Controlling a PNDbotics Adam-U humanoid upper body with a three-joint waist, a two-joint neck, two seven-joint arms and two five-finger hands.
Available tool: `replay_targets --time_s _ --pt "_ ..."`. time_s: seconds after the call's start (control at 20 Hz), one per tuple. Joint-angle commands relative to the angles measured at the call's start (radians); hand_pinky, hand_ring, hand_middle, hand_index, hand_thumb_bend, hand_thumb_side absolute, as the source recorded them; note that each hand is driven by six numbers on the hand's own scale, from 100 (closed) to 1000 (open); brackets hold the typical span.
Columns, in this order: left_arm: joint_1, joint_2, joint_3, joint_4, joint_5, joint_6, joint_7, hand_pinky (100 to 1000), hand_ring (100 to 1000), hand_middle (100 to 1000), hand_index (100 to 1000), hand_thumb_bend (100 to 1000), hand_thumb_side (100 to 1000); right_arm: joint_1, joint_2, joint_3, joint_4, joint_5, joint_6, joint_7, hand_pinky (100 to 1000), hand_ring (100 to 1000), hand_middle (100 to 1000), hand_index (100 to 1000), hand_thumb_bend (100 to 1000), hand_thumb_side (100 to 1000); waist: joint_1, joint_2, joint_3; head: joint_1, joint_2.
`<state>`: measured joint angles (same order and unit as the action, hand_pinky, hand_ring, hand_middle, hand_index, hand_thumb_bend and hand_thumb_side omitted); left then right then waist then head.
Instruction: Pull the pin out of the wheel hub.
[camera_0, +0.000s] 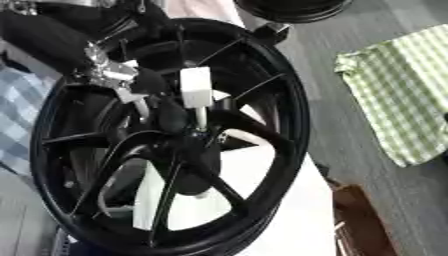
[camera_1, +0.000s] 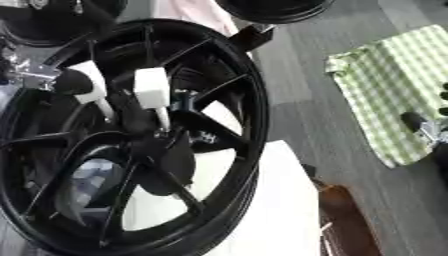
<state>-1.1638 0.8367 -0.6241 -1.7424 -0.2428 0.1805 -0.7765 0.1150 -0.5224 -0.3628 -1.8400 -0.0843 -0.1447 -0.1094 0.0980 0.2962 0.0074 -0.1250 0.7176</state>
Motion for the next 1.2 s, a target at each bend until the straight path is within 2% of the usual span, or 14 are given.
replay_targets --time_s 0.05,0.75,1.2 --pt "-0.007 0.034 0.022 0.016 -0.017 0.000 0.003 969 902 796 959 529 854 -0.005 -0.014 -0.006 -0.010 0.014 0.000 0.000 683 772 723 857 679 255 -0.004 -0.010 -0.001 0.006 -0.015" --pt "0.012 0.029 0.023 0.087 -0.062 -0.018 -0.007 960 897 788 944 556 893 -0.017 -0.006 -0.003 -0.010 0.027 0.002 0.002 683 774 727 857 680 254 0.000 0.016 -0.011 0.023 -0.029" --pt "0.020 0.031 0.021 0.102 -0.072 -0.065 -0.043 961 900 792 940 552 931 -0.024 -0.003 -0.002 -0.009 0.033 0.005 0.003 683 775 728 857 676 256 0.004 0.026 -0.015 0.025 -0.028"
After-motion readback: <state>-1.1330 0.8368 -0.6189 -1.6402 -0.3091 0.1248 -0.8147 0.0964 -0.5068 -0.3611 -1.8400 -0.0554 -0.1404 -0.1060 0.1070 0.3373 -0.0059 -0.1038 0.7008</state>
